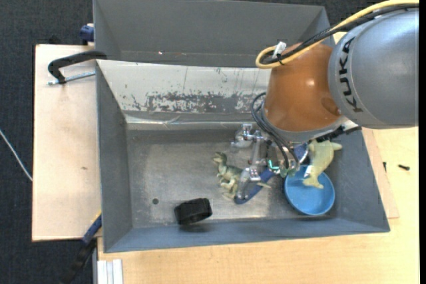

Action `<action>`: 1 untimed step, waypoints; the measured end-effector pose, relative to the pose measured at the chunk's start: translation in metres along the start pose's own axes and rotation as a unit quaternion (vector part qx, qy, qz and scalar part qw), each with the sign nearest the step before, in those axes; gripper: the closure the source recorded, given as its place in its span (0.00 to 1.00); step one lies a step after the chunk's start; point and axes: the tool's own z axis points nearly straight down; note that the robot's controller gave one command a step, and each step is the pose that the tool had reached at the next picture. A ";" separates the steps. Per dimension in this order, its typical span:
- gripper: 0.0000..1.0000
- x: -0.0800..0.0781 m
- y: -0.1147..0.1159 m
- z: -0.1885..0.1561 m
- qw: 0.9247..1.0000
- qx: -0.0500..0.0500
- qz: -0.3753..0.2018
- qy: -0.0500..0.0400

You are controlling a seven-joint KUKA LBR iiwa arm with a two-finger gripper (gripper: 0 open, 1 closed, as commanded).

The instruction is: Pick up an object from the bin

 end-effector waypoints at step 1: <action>0.00 -0.028 -0.015 0.060 0.990 -0.005 -0.142 -0.003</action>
Offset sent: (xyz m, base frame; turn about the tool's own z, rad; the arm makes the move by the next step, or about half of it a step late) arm 0.0254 -0.0229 -0.0656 -0.2865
